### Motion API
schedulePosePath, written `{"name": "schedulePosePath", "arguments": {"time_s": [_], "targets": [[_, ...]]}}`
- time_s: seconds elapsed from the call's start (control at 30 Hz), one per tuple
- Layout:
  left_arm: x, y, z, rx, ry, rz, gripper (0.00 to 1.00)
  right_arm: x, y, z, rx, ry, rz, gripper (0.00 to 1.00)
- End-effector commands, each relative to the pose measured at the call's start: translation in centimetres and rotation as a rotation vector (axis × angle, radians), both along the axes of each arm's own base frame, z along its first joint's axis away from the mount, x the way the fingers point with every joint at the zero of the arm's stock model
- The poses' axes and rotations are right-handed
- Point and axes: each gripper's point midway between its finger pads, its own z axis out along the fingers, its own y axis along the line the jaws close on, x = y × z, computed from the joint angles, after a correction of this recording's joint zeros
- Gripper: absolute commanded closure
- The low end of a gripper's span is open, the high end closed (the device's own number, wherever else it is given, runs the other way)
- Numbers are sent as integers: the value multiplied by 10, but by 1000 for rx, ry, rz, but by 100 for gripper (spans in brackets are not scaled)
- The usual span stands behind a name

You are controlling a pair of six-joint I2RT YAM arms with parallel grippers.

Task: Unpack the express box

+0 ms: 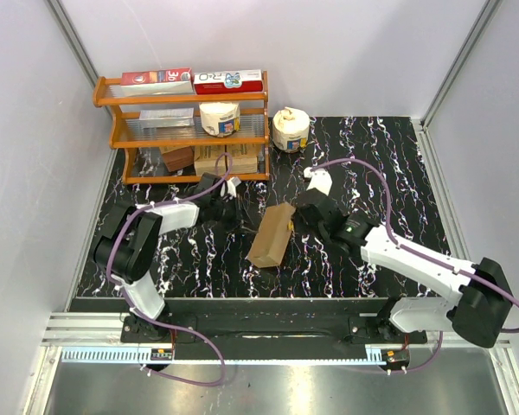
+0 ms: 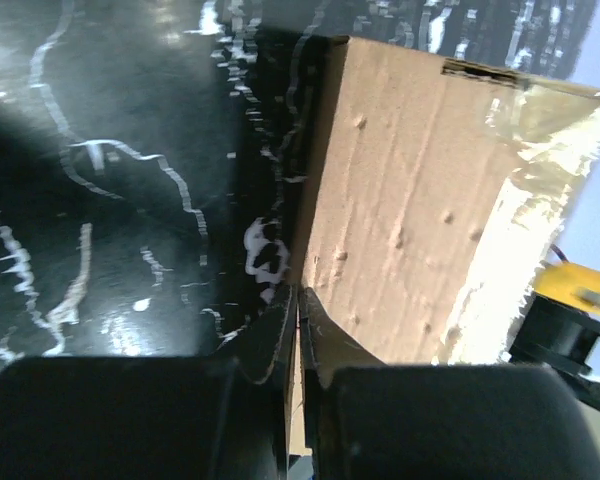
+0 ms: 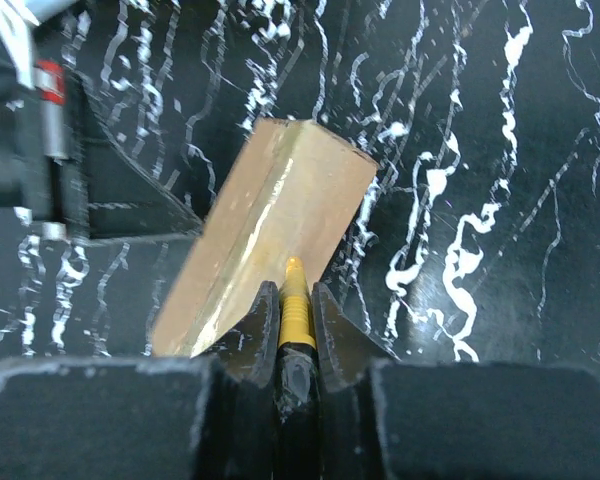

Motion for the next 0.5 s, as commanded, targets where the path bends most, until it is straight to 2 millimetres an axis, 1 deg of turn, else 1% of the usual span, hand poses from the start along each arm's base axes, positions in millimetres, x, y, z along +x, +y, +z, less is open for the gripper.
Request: {"name": "schedulePosePath", "arguments": {"time_s": [0.0, 0.17, 0.27, 0.3, 0.4, 0.47], "targets": [[-17, 19, -35, 120, 95, 29, 94, 9, 18, 53, 134, -100, 27, 100], [-15, 20, -41, 143, 116, 28, 93, 10, 15, 61, 143, -121, 18, 100], [-15, 20, -44, 146, 129, 27, 93, 10, 10, 72, 161, -146, 3, 100], [-15, 20, -44, 146, 128, 28, 93, 10, 6, 77, 161, -161, -12, 100], [-14, 23, -41, 173, 121, 36, 93, 10, 0, 74, 145, -164, -29, 100], [-11, 29, -40, 211, 105, 51, 92, 7, -1, 67, 125, -145, -21, 100]]}}
